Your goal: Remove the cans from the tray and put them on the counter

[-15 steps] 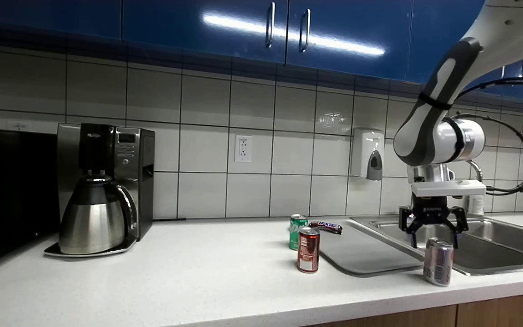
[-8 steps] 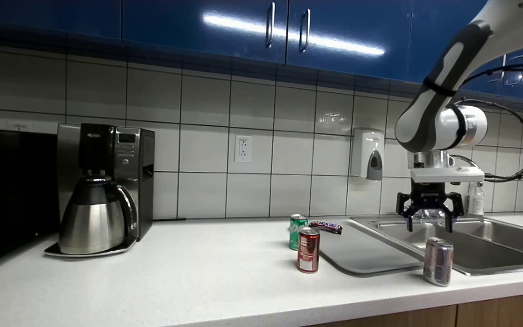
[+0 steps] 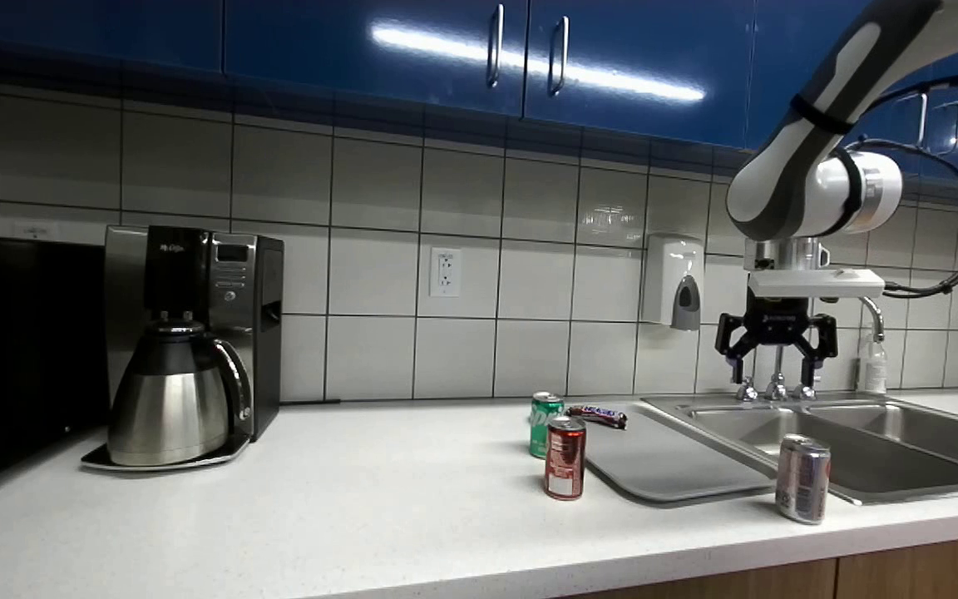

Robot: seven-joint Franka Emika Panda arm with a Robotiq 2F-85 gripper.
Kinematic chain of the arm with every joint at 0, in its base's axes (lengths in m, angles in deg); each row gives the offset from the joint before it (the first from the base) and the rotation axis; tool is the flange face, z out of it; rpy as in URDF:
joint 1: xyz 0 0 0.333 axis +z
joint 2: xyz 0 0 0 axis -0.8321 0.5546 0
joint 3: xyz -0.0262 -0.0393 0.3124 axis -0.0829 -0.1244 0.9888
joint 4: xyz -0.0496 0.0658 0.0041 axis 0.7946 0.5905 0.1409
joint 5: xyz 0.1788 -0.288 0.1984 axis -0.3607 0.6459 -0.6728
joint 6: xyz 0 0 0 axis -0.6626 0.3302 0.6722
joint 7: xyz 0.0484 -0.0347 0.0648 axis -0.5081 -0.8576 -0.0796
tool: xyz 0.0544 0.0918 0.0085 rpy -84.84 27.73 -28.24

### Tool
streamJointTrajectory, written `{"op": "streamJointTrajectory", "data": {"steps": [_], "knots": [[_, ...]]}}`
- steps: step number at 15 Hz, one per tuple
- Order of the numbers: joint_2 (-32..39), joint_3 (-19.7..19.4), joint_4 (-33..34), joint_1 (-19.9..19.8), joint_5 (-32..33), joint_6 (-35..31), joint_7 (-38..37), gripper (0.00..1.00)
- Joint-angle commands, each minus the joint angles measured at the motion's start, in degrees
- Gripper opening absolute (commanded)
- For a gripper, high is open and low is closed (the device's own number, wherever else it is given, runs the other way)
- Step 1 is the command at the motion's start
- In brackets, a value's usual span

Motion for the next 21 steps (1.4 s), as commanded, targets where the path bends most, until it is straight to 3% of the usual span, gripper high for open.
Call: {"op": "streamJointTrajectory", "data": {"steps": [1,8,12,13,21], "knots": [[-5.5,2.4,-2.3,0.5,-1.7,1.9,0.9,1.00],[-11.1,5.3,-4.2,2.0,-4.4,4.0,0.9,1.00],[-12.8,5.3,-4.5,3.7,-8.4,9.5,3.9,1.00],[-10.0,5.6,-3.3,2.7,-7.2,6.4,2.3,1.00],[-9.8,5.6,-3.3,2.8,-7.3,6.7,2.4,1.00]]}}
